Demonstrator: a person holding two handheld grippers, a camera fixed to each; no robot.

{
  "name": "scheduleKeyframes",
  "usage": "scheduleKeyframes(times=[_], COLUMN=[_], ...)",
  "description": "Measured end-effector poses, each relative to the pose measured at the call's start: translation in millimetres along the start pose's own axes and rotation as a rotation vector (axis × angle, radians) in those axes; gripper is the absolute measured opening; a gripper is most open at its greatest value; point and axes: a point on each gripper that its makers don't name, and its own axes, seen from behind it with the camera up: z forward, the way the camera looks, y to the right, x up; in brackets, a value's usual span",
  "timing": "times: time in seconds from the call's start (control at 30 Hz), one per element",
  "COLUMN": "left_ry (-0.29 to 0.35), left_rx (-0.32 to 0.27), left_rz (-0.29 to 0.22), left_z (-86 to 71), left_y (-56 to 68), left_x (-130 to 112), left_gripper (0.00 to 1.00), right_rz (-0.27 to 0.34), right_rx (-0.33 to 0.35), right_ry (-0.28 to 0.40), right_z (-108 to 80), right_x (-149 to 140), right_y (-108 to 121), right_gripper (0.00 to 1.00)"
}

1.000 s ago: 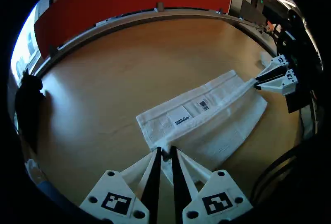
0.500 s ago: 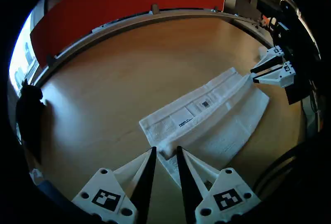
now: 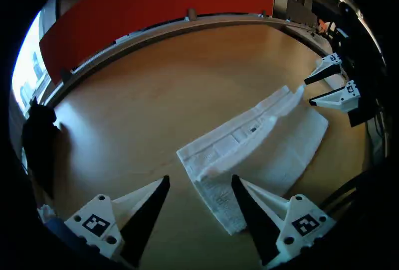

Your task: Fold towel

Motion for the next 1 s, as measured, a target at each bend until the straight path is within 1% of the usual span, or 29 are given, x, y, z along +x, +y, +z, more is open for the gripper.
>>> scheduleKeyframes(times=[0.03,0.1,0.13,0.47,0.57,0.77,1.0], left_ry=[0.001,0.002,0.004,0.008,0.007,0.002,-0.003], left_rx=[0.003,0.009,0.010,0.013,0.010,0.012,0.023], left_rz=[-0.002,-0.006,-0.008,-0.033,-0.041,-0.064,-0.111], left_z=[-0.4,-1.4,-2.2,-9.4,-12.8,-23.1,-37.6], left_y=[-0.9,-2.4,-2.8,-2.6,0.4,6.3,11.8], left_x=[0,0,1,-2,-5,-17,-37], left_gripper=[0.92,0.92,0.92,0.92,0.92,0.92,0.93], right_rz=[0.001,0.003,0.004,0.012,0.017,0.023,0.027], right_rx=[-0.004,-0.009,-0.009,-0.006,-0.002,0.000,0.003], right_ry=[0.000,0.002,0.003,0.009,0.013,0.019,0.019], right_z=[0.0,0.0,-0.2,-6.5,-10.2,-20.0,-33.1], right_x=[0,-1,-1,-4,-5,-11,-25], right_y=[1,1,1,-1,-3,-9,-17], right_gripper=[0.93,0.98,0.98,0.99,0.98,0.98,0.98])
